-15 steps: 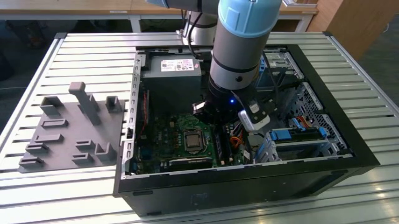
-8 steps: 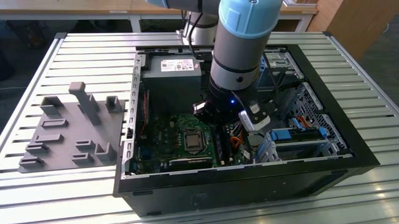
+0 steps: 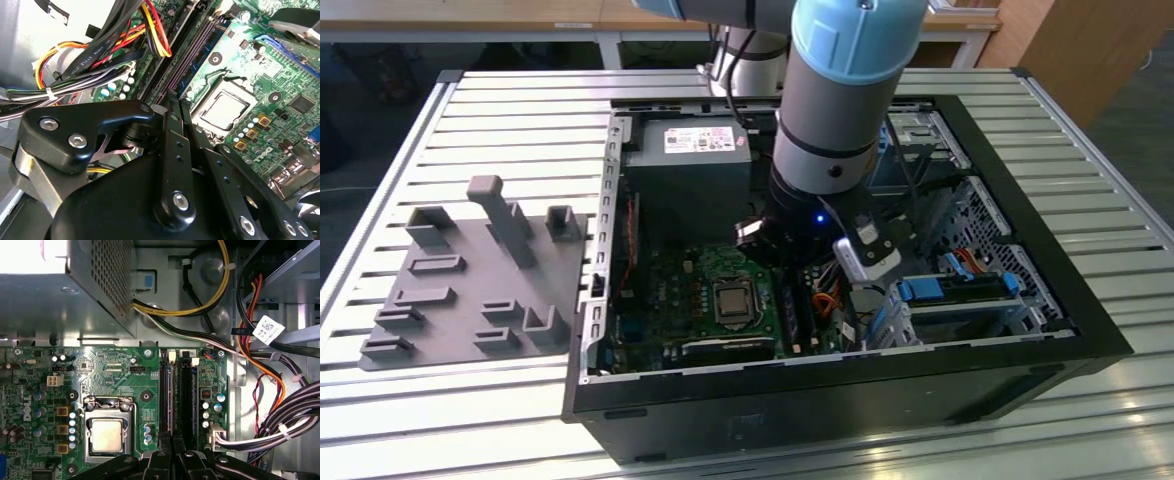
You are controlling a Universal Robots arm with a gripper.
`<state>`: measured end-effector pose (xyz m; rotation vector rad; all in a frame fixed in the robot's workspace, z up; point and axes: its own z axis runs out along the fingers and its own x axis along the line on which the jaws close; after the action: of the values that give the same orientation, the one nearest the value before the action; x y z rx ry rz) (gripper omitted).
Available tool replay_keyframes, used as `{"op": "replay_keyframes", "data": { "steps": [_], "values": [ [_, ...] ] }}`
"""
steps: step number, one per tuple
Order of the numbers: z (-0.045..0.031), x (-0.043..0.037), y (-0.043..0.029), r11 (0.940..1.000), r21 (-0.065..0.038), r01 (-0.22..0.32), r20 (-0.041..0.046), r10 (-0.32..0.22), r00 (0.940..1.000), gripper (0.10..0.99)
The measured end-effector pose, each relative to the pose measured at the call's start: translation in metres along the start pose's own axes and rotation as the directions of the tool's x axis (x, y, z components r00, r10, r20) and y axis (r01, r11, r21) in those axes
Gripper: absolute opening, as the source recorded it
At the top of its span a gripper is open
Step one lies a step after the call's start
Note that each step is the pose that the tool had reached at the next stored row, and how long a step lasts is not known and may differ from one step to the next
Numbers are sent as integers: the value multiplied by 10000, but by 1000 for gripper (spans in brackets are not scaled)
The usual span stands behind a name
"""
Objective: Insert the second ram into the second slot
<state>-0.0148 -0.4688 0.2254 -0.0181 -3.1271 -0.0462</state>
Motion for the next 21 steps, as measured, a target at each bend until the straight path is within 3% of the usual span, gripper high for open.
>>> {"op": "replay_keyframes", "data": {
  "steps": [21],
  "values": [
    [7,-12,10,10000,7,8,0,-8,10000,133]
  ]
}}
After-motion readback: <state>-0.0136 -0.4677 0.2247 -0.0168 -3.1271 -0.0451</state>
